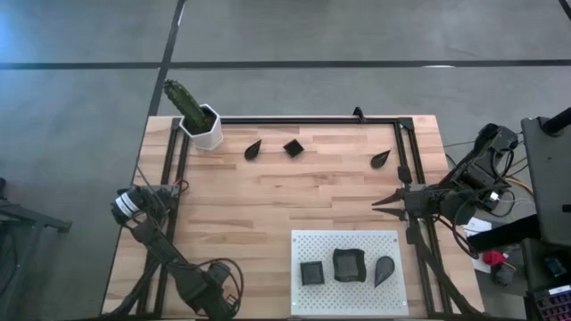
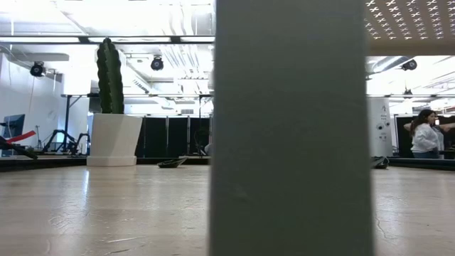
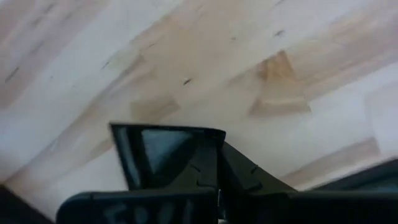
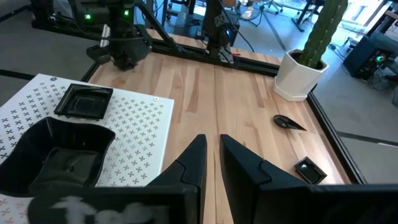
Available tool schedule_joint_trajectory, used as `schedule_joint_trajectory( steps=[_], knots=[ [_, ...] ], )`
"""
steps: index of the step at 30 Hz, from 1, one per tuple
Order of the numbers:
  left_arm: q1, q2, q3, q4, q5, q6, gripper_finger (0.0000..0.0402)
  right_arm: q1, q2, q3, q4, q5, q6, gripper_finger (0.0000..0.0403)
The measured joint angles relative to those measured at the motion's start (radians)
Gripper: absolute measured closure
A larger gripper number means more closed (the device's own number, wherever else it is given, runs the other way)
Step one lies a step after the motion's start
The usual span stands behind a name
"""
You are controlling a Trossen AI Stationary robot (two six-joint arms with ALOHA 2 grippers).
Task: Pick & Place Mini shaped plates
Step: Stack the square plate on top of the square plate on the shelf
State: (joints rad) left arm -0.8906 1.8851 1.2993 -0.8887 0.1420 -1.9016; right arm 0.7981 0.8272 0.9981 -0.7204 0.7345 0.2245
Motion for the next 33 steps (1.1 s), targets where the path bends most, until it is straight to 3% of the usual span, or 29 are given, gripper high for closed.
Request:
schedule_joint_trajectory(
  steps=[10,18,27,33],
  knots=[
    [0.027,-0.001,0.163,-0.260,-0.011,0.009,0.0401,0.000,0.000,0.000,0.000,0.000,0.000,0.0360],
    [0.097,-0.002,0.316,-0.475,-0.098,0.173,0.0401,0.000,0.000,0.000,0.000,0.000,0.000,0.0360],
    [0.200,-0.003,0.465,-0.584,-0.331,0.678,0.0401,0.000,0.000,0.000,0.000,0.000,0.000,0.0360],
    [0.228,-0.003,0.555,-0.614,-0.529,1.155,0.0401,0.000,0.000,0.000,0.000,0.000,0.000,0.0360]
  ],
)
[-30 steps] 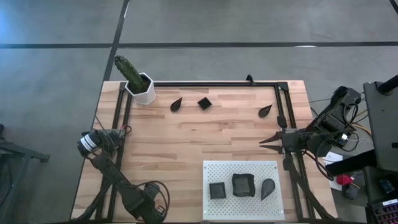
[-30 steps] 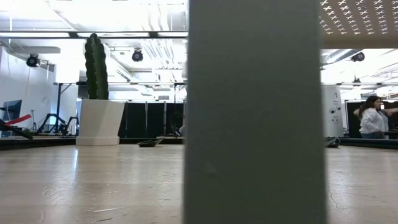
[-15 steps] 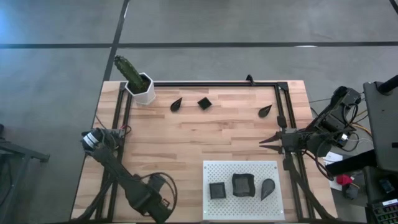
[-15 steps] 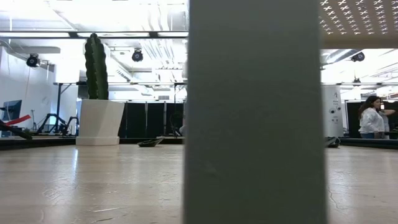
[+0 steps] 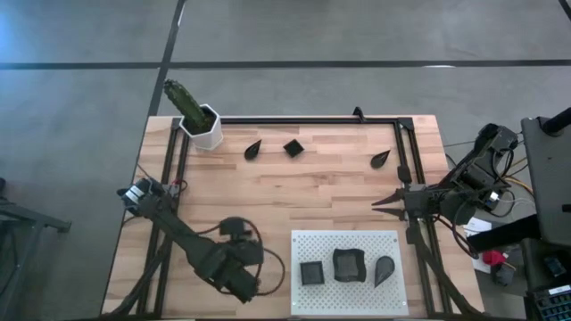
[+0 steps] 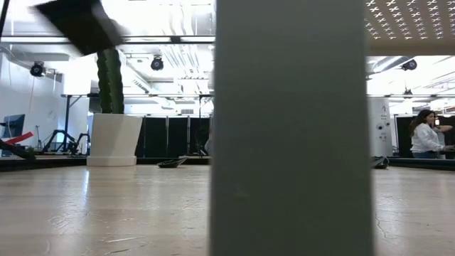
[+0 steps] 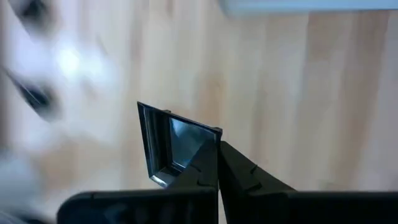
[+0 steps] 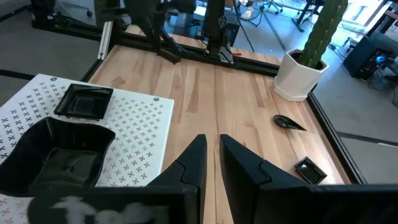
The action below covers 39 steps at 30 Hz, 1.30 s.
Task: Pick & Place Mini shaped plates
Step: Stack the square plate on top of the square plate on the shelf
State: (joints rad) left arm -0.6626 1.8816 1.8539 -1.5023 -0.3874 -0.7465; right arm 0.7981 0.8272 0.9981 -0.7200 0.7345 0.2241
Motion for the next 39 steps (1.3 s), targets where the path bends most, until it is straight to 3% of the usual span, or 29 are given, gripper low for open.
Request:
schedule_joint_trajectory(
  steps=[3,7,14,20,24,39],
  knots=[
    [0.000,0.000,0.056,0.002,-0.141,0.231,0.0401,0.000,0.000,0.000,0.000,0.000,0.000,0.0360],
    [0.000,-0.001,0.127,0.030,-0.245,0.516,0.0401,0.000,0.000,0.000,-0.001,0.000,0.000,0.0360],
    [0.002,0.005,0.136,0.259,-0.260,1.157,0.0401,0.000,0.000,0.000,-0.001,0.000,0.000,0.0360],
    [0.015,0.010,0.136,0.387,-0.261,1.465,0.0401,0.000,0.000,0.000,-0.001,0.000,0.000,0.0360],
    [0.031,0.010,0.136,0.439,-0.221,1.539,0.0401,0.000,0.000,0.000,-0.001,-0.001,0.000,0.0360],
    [0.087,0.011,0.115,0.592,-0.047,1.560,0.0401,0.000,0.000,0.000,-0.001,-0.013,-0.001,0.0360]
  ],
)
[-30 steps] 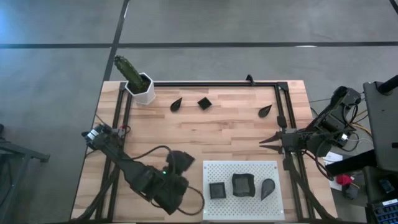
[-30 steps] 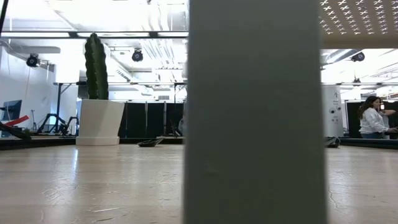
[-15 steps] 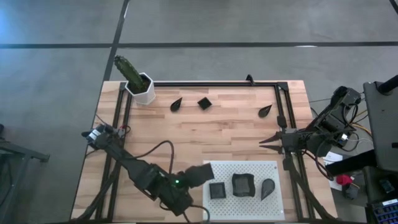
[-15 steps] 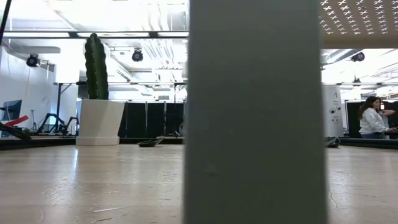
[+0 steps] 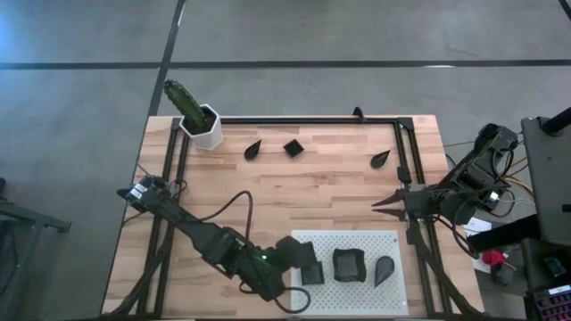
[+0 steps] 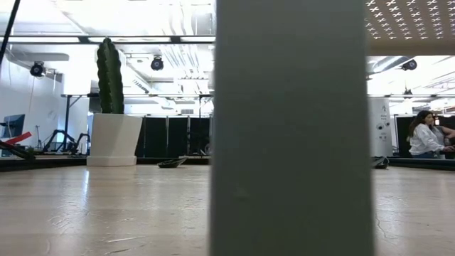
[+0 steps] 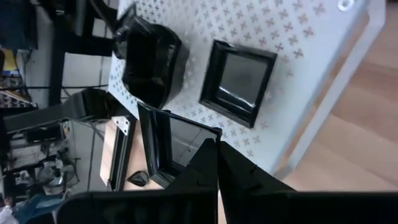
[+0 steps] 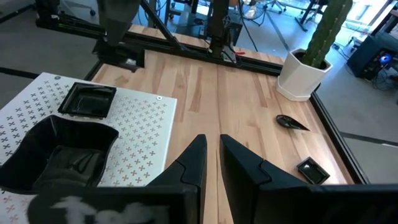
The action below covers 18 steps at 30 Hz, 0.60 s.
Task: Pick & Place Mini shaped plates
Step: Stack the square plate on top of the square plate on the shelf
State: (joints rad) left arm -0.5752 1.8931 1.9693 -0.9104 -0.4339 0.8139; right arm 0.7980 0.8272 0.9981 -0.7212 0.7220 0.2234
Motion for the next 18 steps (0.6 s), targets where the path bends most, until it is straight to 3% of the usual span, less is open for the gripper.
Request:
schedule_joint_trajectory(
  steps=[9,18],
  knots=[
    [0.006,0.000,-0.080,0.175,0.086,-0.030,0.0401,0.000,0.000,0.000,0.000,0.001,0.000,0.0360],
    [0.006,0.000,-0.158,0.281,0.097,-0.032,0.0401,0.000,0.000,0.000,-0.001,0.001,-0.021,0.0360]
  ],
)
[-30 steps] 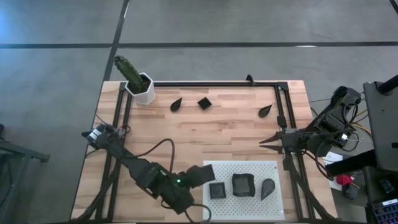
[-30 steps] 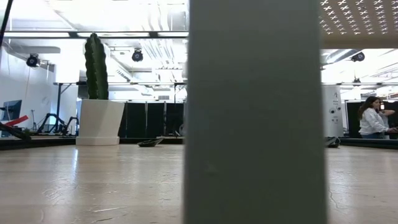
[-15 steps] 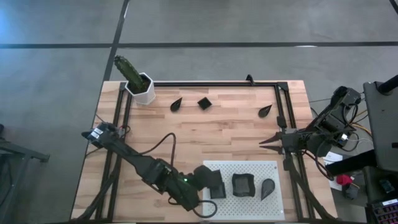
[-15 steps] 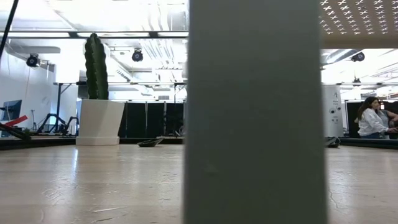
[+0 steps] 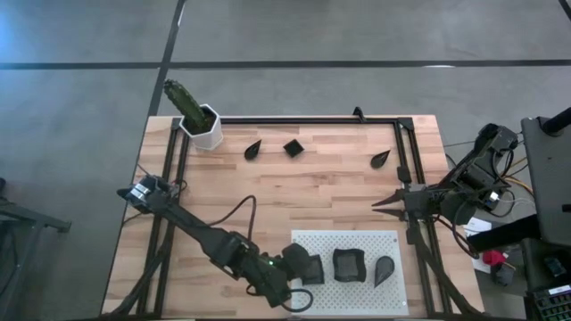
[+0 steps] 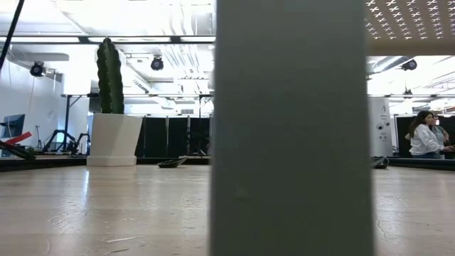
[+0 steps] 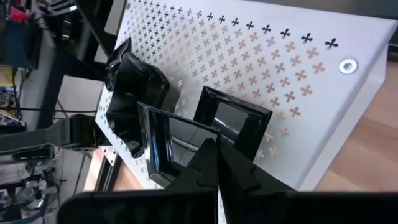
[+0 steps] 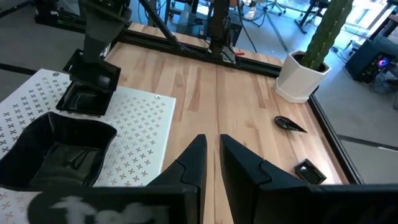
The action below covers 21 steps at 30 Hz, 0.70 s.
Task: Pick & Place Mini shaped plates
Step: Stack the square plate on top of the square plate on the shelf
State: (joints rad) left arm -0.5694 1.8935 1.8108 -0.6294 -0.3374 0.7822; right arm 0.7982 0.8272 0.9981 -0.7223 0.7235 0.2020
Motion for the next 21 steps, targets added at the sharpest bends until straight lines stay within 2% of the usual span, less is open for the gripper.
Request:
schedule_joint_trajectory(
  steps=[7,21],
  knots=[
    [0.003,-0.001,-0.035,0.053,0.053,-0.021,0.0401,0.000,0.000,0.000,-0.001,0.001,0.000,0.0360],
    [0.009,0.000,-0.050,0.079,0.056,-0.050,0.0401,0.000,0.000,0.000,-0.003,0.001,-0.001,0.0360]
  ],
)
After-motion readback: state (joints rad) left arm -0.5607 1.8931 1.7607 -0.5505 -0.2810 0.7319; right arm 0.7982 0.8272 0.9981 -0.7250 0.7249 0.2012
